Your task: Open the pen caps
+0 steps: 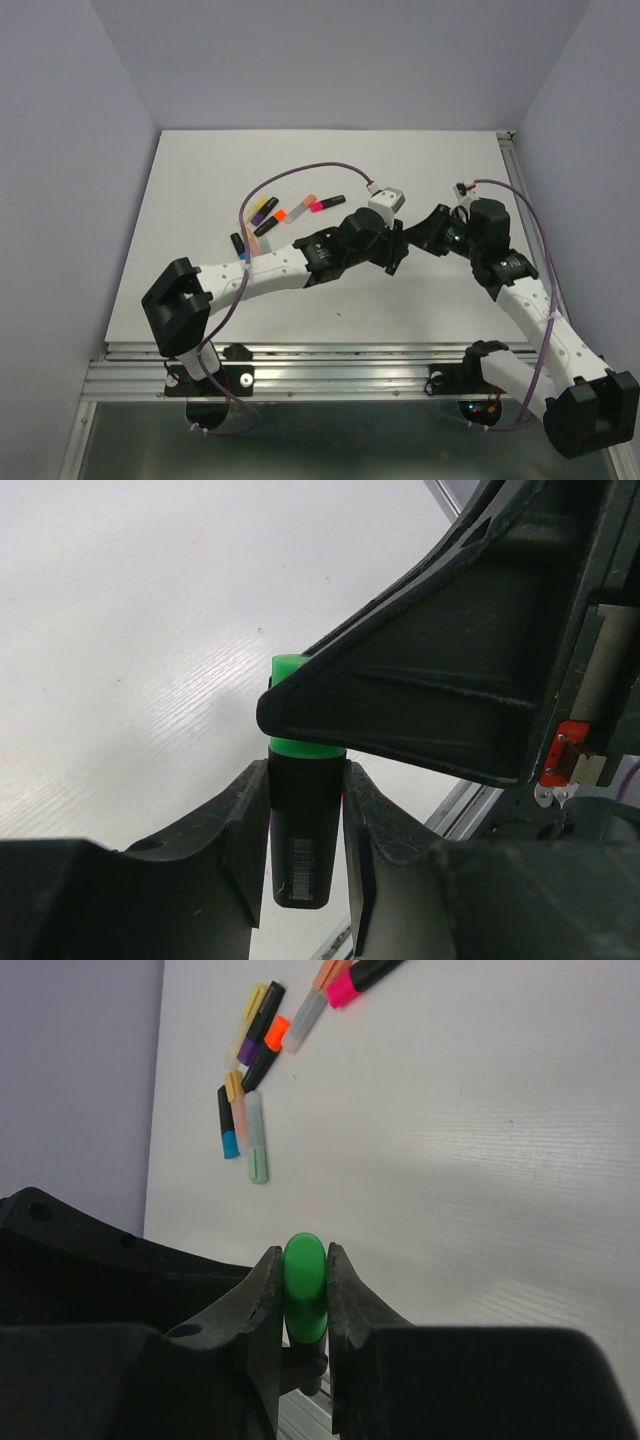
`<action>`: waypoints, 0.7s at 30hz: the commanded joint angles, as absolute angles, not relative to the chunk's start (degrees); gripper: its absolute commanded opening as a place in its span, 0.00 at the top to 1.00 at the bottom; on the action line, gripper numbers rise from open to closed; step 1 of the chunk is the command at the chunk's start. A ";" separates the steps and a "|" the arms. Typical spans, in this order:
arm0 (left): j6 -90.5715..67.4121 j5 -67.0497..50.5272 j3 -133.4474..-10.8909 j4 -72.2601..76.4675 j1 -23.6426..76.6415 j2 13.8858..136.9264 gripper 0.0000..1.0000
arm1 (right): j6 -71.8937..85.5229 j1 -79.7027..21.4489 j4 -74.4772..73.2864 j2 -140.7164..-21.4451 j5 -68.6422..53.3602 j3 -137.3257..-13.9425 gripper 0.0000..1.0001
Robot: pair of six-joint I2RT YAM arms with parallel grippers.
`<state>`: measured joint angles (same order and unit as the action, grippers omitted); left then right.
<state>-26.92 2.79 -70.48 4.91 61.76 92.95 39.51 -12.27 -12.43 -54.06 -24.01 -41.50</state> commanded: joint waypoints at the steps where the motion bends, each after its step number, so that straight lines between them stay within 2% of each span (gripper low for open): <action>1: -29.17 3.68 -69.09 4.58 63.89 91.76 1.00 | 39.20 -12.66 -11.25 -54.84 -13.20 -42.71 0.99; 3: -29.35 5.70 -66.99 3.00 65.21 91.84 1.00 | 40.34 -12.66 -13.60 -55.98 -5.85 -45.33 0.99; 7: -32.95 6.85 -61.80 0.97 67.67 90.71 1.00 | 42.53 -12.57 -12.41 -58.62 -0.35 -47.02 0.99; 11: -37.61 7.82 -54.68 1.23 69.52 85.97 1.00 | 42.63 -12.66 -11.78 -61.08 11.13 -50.87 0.99; 21: -44.12 3.43 -42.12 5.71 71.54 76.04 1.00 | 38.94 -11.69 -4.66 -64.25 18.80 -56.25 0.99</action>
<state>-40.77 13.98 -49.30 20.08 66.41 82.39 45.10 -19.16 -24.58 -63.29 -12.80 -49.69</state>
